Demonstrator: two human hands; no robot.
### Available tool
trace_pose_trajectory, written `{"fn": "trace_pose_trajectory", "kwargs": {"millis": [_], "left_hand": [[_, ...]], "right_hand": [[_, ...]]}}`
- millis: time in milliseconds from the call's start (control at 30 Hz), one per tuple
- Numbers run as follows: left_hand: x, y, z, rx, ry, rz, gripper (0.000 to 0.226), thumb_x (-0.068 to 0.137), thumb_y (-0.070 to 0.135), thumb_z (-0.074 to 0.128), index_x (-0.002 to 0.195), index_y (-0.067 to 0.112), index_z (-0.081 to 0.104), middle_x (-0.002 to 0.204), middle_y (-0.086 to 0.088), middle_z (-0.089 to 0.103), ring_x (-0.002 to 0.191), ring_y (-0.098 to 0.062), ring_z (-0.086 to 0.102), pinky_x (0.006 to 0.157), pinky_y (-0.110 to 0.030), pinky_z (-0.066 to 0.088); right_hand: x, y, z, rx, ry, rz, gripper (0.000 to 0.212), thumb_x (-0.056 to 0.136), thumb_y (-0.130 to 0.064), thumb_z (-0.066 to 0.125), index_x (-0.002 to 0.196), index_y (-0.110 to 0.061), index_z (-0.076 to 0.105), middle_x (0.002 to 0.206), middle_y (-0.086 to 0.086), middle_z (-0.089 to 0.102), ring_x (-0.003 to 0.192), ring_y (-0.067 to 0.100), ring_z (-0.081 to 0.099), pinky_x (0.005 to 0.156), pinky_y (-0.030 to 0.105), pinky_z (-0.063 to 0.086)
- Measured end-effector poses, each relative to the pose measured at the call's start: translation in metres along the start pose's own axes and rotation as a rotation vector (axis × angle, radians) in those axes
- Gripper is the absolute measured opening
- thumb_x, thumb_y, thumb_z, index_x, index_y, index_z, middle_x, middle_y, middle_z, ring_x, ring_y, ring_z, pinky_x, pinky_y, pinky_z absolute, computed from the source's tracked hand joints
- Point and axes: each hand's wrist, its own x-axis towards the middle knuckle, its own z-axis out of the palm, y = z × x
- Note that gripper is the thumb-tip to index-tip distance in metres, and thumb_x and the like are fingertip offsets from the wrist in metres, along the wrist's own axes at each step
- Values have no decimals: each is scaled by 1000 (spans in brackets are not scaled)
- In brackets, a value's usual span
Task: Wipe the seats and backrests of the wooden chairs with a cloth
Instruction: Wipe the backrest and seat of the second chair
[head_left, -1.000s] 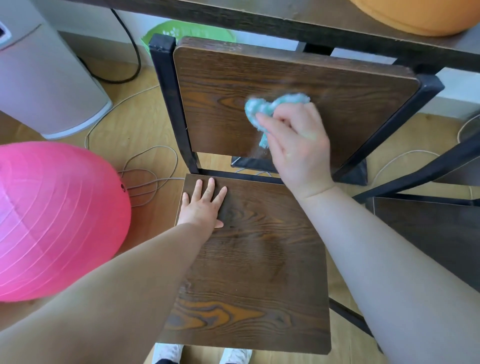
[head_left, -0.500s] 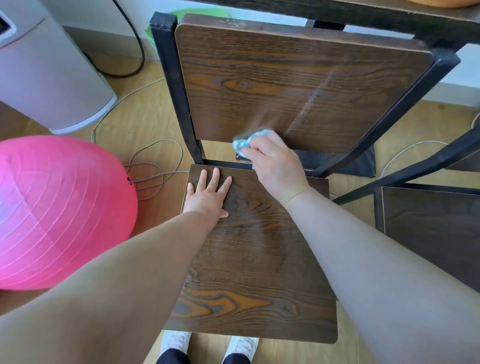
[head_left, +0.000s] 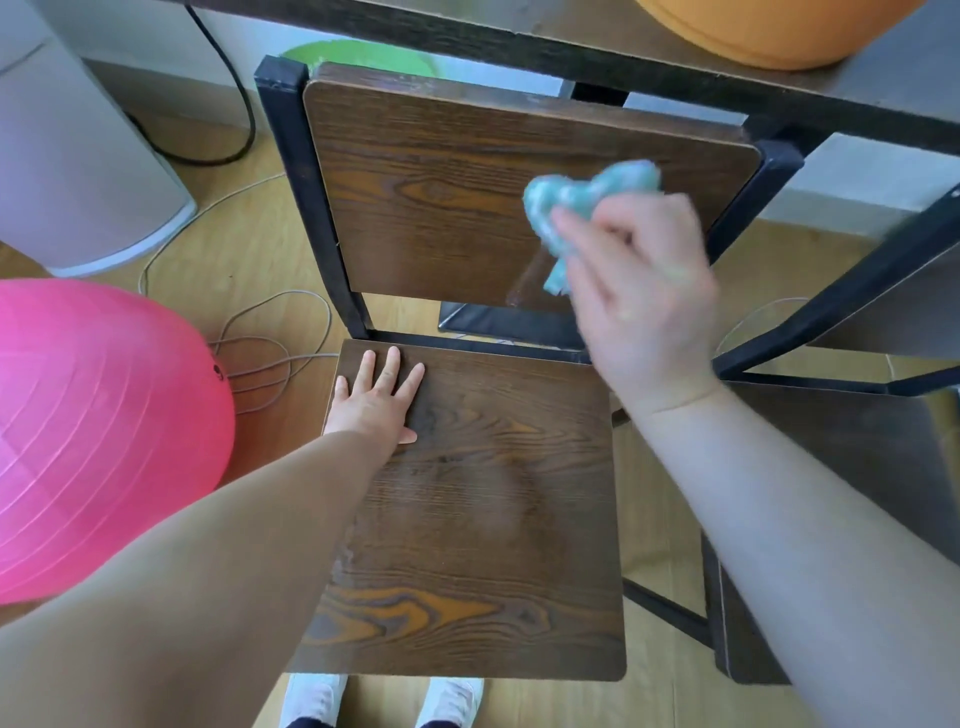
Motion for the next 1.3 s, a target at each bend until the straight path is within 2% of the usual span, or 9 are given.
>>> {"fn": "trace_pose_trajectory", "kwargs": {"millis": [100, 200, 367, 467, 567, 867, 1067, 1200, 1300], "left_hand": [[2, 0, 0, -3, 9, -1, 92, 99, 45, 53, 154, 35, -21, 162, 0, -28, 150, -30, -21, 122, -55, 7], [1, 0, 0, 3, 17, 3, 92, 99, 46, 53, 154, 35, -20, 163, 0, -27, 150, -30, -20, 122, -54, 8], [3, 0, 0, 0, 20, 6, 91, 99, 45, 53, 154, 35, -19, 163, 0, -27, 150, -31, -21, 122, -55, 7], [2, -1, 3, -3, 22, 14, 91, 100, 45, 52, 154, 34, -20, 162, -1, -27, 150, -31, -21, 122, -55, 6], [2, -1, 3, -5, 18, 16, 91, 100, 44, 52, 154, 34, -20, 162, -1, -28, 150, -31, -22, 122, -55, 6], [5, 0, 5, 9, 24, 16, 89, 101, 46, 49, 154, 33, -21, 162, -2, -28, 150, -32, -22, 122, -55, 5], [5, 0, 2, 4, 1, 18, 91, 100, 45, 51, 153, 33, -22, 162, -2, -29, 149, -32, -24, 122, -56, 4], [3, 0, -2, -6, -16, 13, 93, 99, 44, 54, 154, 34, -20, 162, -3, -28, 149, -32, -23, 121, -58, 7], [1, 3, -4, -18, -19, -11, 94, 98, 48, 54, 154, 36, -20, 162, -3, -27, 150, -32, -21, 119, -61, 11]], "right_hand": [[33, 26, -14, -73, 87, -7, 17, 95, -6, 62, 107, -1, 73, 90, 18, 64, 85, 27, 51, 77, 26, 45], [37, 41, -7, -98, 60, 29, 19, 98, -12, 60, 109, -2, 72, 95, 17, 64, 89, 22, 49, 78, 16, 40], [26, 44, 8, -59, 109, 44, 19, 96, -11, 62, 111, -2, 72, 92, 18, 64, 89, 22, 50, 79, 20, 46], [16, 42, 17, -34, 99, 58, 19, 95, -10, 63, 111, -3, 72, 92, 17, 63, 88, 21, 50, 82, 15, 42], [-3, 39, 29, -4, 32, 36, 18, 96, -6, 60, 107, -3, 73, 87, 15, 62, 85, 22, 47, 80, 18, 37], [-75, 31, 82, 46, -362, 43, 27, 86, 1, 64, 112, -6, 70, 97, 8, 61, 99, 23, 45, 69, 39, 57], [-93, 22, 96, 25, -489, 59, 27, 85, 2, 63, 110, -4, 68, 98, 9, 60, 100, 28, 50, 56, 45, 56], [-99, 14, 87, 4, -569, 121, 35, 79, 5, 72, 113, -4, 67, 101, 10, 60, 99, 29, 51, 58, 44, 57], [-101, 17, 65, 19, -508, 185, 34, 80, 6, 70, 112, -5, 68, 96, 8, 59, 93, 24, 46, 62, 43, 56]]}}
